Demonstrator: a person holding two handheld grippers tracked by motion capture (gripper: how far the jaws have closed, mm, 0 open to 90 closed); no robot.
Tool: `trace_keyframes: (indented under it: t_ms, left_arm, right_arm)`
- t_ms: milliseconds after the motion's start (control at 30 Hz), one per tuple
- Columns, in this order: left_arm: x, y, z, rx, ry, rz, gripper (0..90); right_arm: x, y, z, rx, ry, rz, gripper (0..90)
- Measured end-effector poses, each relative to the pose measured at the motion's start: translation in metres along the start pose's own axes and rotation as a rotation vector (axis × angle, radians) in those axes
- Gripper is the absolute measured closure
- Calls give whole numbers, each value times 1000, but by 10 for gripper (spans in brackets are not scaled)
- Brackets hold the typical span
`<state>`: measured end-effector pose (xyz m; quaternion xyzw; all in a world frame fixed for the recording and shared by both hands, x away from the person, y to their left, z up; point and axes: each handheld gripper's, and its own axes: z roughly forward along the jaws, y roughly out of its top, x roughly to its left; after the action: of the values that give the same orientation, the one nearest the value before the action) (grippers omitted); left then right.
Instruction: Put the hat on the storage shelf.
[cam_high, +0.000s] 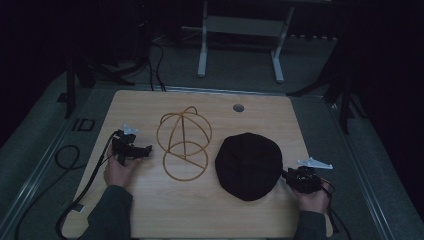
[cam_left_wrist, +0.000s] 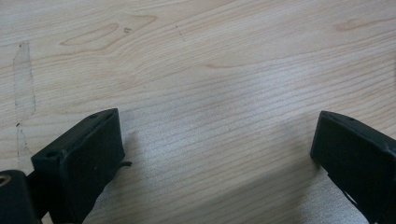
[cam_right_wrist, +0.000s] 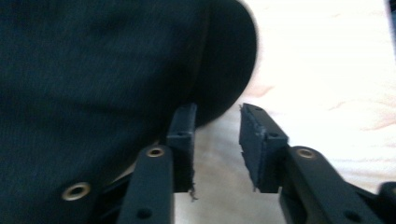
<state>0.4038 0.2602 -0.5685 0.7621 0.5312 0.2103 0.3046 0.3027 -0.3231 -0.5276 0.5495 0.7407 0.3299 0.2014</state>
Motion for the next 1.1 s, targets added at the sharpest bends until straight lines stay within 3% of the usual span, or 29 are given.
trace_keyframes:
  t_ms: [100,200,367,400,533,567,733,867,1100]
  left_arm:
    - [0,0,0,0,0,0,21]
    - [0,0,0,0,1,-1,21]
    - [0,0,0,0,3,-3,21]
    - [0,0,0,0,3,-3,21]
    - [0,0,0,0,3,-3,21]
    - [0,0,0,0,4,-3,21]
    - [-1,0,0,0,4,-4,22]
    - [-1,0,0,-2,4,-6,21]
    - [-1,0,0,-3,6,-8,22]
  right_arm:
    - [1,-1,0,27,8,-22,685]
    - [3,4,-1,53,1,-59,604]
    - [6,9,-2,95,13,-111,576]
    - [8,11,-3,108,13,-146,559]
    - [9,15,-6,128,19,-179,555]
    - [10,18,-7,145,4,-221,556]
    - [12,26,-10,170,9,-278,557]
    - [13,33,-13,180,8,-302,552]
    - [12,46,-23,165,45,-296,540]
